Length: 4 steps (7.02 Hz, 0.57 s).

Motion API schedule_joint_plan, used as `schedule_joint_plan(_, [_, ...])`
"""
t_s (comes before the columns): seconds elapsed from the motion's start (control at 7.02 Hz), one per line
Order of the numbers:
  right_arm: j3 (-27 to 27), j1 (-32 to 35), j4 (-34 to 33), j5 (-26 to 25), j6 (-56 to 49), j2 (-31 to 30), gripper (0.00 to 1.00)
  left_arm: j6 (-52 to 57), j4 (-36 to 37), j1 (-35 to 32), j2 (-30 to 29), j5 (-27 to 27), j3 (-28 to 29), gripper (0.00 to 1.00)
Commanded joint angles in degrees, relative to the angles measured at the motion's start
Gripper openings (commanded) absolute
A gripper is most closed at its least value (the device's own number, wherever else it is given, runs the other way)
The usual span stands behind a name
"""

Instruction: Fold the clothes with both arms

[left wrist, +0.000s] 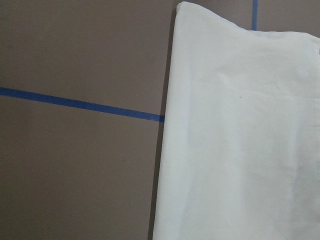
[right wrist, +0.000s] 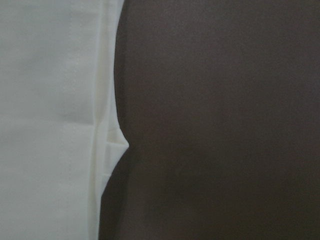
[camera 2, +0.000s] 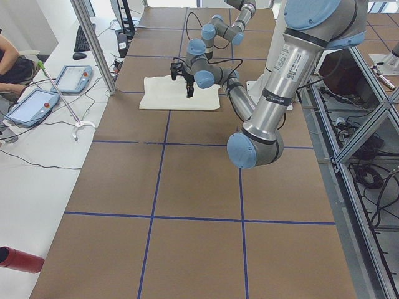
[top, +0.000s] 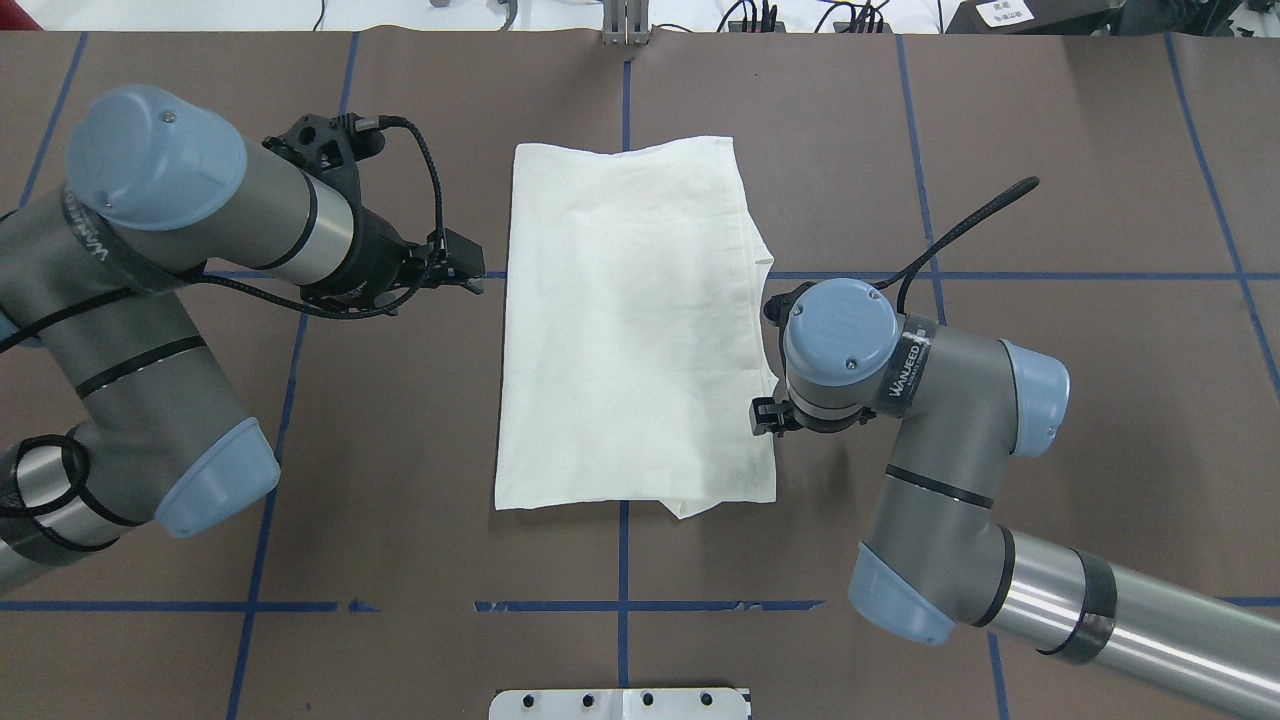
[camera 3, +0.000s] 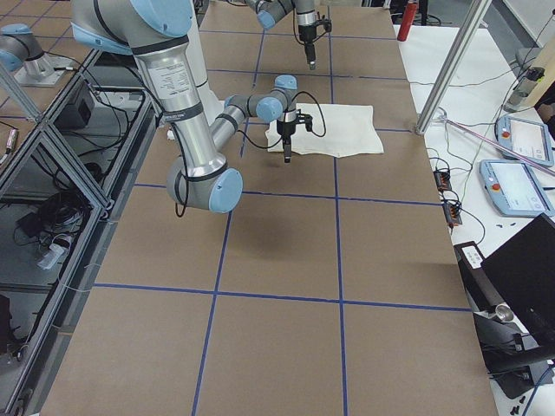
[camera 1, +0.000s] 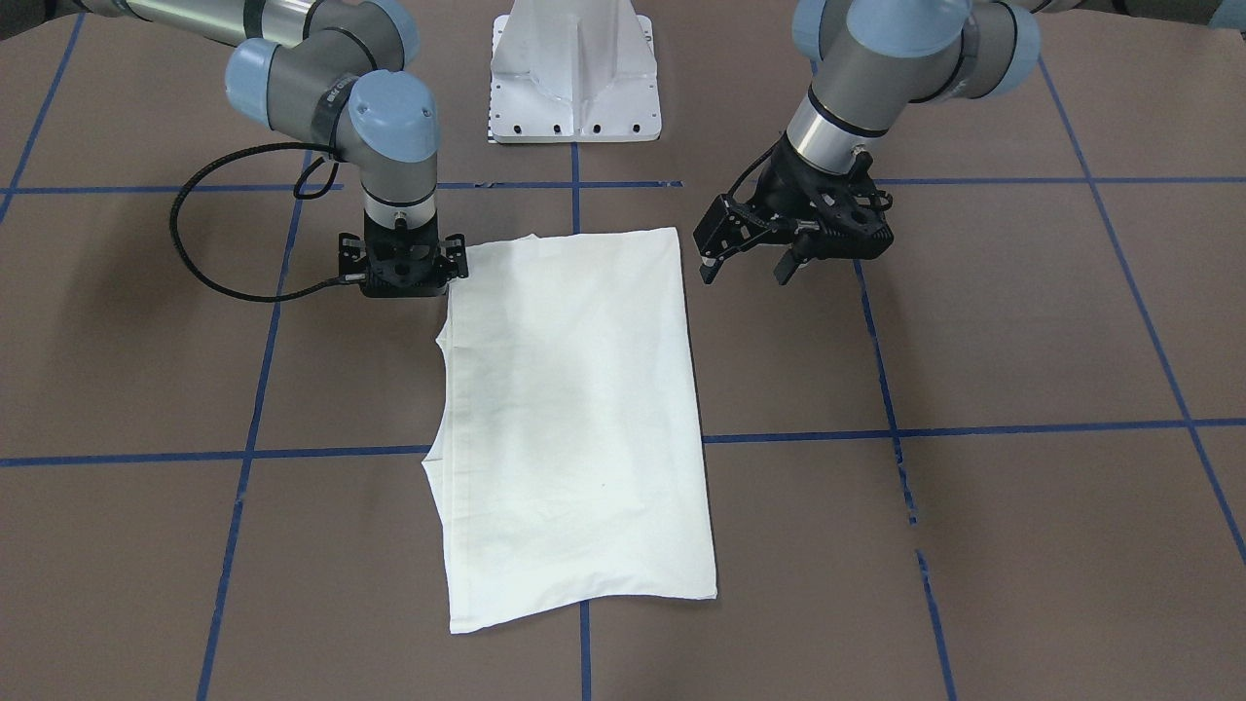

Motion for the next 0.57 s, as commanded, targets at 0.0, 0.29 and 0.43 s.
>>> schedule_joint_plan(0.0, [0.10, 4.10, 1.44, 2.52, -1.90, 3.13, 1.00, 0.41, -0.01, 0.04, 0.19, -0.03, -0.04, 1.00])
schedule_joint_plan(0.29, [2.37, 5.08, 6.10, 4.36, -1.83, 3.24, 1.00, -1.16, -3.25, 0.30, 1.94, -0.12, -0.04, 1.00])
schedule_joint_plan(0.43, [3.87, 5.09, 6.11, 4.28, -1.74, 3.15, 1.00, -4.91, -6.74, 2.57, 4.65, 0.66, 0.22, 1.00])
